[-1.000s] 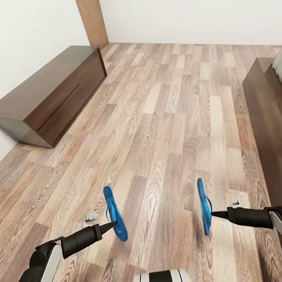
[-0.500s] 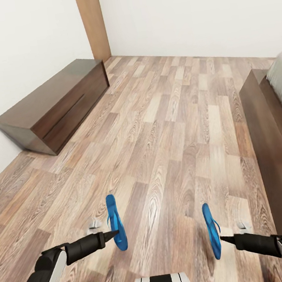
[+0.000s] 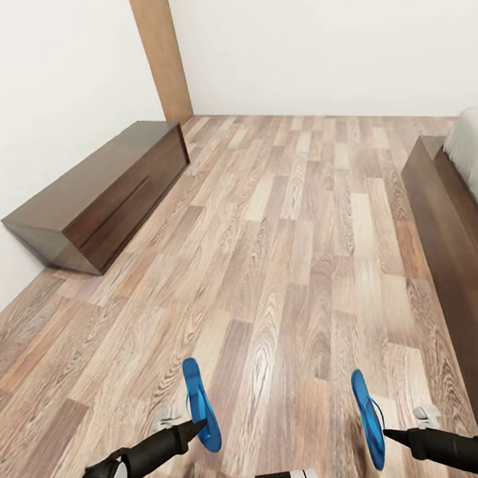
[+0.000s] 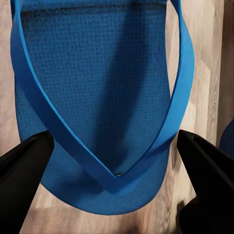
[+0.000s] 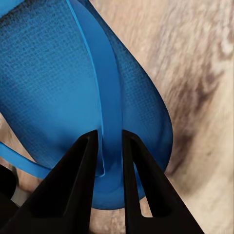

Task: In the bedroom, move the book from the bed onto either nightstand, and place the two sandals side by side next to the bed.

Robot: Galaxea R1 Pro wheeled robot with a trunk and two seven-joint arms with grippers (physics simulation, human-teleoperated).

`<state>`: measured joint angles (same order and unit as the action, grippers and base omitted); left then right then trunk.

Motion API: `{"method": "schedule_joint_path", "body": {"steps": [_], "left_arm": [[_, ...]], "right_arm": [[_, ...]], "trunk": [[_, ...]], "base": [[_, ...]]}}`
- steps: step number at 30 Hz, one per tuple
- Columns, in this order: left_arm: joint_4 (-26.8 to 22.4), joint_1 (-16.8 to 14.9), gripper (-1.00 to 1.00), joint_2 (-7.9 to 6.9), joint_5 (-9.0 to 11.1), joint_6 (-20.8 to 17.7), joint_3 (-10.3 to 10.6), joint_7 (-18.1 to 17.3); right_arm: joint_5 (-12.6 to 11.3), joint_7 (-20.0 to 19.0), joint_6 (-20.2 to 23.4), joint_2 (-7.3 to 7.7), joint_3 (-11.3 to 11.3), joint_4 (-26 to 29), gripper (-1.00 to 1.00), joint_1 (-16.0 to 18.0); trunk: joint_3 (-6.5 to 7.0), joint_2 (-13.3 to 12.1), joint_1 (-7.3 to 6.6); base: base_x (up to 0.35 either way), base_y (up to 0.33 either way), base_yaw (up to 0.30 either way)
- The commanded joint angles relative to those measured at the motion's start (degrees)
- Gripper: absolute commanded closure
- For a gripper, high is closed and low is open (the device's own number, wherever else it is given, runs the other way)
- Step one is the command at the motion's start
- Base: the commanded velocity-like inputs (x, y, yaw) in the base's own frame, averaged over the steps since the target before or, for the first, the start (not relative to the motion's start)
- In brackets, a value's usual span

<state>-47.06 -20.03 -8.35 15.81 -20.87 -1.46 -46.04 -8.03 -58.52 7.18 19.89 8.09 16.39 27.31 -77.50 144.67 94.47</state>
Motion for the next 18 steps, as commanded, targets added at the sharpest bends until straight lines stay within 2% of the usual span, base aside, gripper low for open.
{"method": "schedule_joint_path", "body": {"steps": [1,18], "left_arm": [[0.05,-0.01,1.00,0.00,0.36,-0.46,-0.04,-0.11],[0.12,-0.01,1.00,-0.03,0.35,-0.40,-0.12,-0.12]], "right_arm": [[-0.45,-0.19,0.58,0.01,0.00,-0.03,1.00,0.02],[-0.49,-0.02,0.56,0.04,0.00,-0.04,1.00,0.00]], "trunk": [[0.19,0.00,-0.03],[3.96,-0.23,-0.47]], "base": [[0.000,0.000,0.000],[0.000,0.000,0.000]]}}
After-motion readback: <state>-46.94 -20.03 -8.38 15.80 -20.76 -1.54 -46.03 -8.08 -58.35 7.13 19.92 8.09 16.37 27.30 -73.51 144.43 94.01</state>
